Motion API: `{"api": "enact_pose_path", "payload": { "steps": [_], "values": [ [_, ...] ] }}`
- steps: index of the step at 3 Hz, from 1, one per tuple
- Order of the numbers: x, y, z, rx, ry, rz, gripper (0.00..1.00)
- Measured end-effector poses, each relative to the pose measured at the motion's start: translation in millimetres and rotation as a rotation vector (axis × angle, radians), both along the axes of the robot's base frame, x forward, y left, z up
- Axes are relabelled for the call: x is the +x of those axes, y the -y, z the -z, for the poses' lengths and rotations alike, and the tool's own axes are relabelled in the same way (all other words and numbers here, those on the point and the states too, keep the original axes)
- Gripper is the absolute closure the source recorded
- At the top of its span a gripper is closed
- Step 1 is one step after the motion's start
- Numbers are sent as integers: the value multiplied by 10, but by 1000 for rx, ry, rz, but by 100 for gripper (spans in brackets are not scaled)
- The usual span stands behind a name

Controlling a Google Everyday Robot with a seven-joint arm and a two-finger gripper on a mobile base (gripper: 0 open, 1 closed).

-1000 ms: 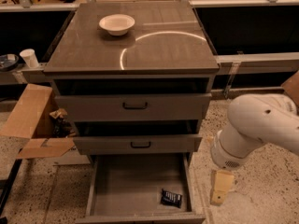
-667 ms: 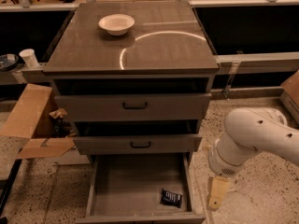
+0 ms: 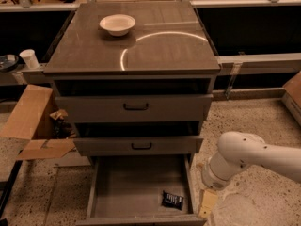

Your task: Pick rxbar blueberry from bottom drawer and place on counter

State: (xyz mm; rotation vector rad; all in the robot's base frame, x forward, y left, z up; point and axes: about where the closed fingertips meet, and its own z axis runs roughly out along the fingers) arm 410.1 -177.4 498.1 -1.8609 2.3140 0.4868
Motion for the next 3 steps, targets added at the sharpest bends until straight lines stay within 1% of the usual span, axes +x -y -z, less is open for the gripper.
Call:
{"api": "enact_pose_path", "payload": {
  "steps": [1,2,3],
  "values": [
    [119,7,398,62,-25,17,0],
    [133,4,425,56,-24,19,0],
    [231,-13,620,7,-20,29,0]
  ]
}}
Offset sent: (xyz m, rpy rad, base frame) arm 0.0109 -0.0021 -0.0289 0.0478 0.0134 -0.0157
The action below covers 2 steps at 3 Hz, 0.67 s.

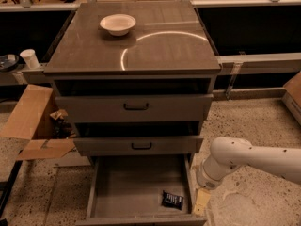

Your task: Pick rxbar blueberry from bottom drawer and place on counter

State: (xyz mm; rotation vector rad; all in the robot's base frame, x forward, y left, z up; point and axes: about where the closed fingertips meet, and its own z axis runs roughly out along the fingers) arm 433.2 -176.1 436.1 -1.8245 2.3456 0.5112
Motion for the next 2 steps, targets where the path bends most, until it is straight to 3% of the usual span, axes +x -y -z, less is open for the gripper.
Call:
{"api": "enact_pose_path", "payload": {
  "steps": [1,2],
  "values": [
    [315,3,549,-2,25,-22,0],
    [453,-16,996,34,14,-32,0]
  ]
}}
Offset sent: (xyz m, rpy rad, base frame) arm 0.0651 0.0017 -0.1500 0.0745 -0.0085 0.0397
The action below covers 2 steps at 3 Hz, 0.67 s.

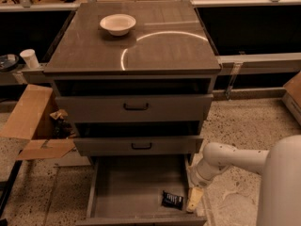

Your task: Pick rxbar blueberry from bottom drawer and place on counter

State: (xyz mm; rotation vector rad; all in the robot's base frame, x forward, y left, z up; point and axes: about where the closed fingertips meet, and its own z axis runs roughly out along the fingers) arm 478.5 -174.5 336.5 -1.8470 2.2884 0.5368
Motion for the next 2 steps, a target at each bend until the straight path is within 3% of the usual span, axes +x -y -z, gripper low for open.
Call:
{"api": "enact_pose_path", "payload": {
  "steps": [2],
  "values": [
    [173,-138,837,60,-64,-9,0]
  ]
}}
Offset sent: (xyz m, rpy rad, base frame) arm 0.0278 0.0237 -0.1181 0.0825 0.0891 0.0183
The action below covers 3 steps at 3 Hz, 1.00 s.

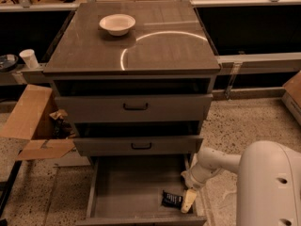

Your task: Pick rxbar blueberry from bottom drawer and place on counter

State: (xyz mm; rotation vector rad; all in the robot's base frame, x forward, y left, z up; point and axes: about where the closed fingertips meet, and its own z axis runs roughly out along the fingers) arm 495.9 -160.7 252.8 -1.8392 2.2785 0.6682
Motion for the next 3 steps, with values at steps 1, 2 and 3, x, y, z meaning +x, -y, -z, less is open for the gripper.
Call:
{"api": "enact_pose_path", "payload": {
  "steps": [1,2,3],
  "values": [
    [37,-45,132,-2,0,-6,0],
    [187,-119,366,-20,38,-4,0],
    [344,-163,625,-17,73,1,0]
  ]
}}
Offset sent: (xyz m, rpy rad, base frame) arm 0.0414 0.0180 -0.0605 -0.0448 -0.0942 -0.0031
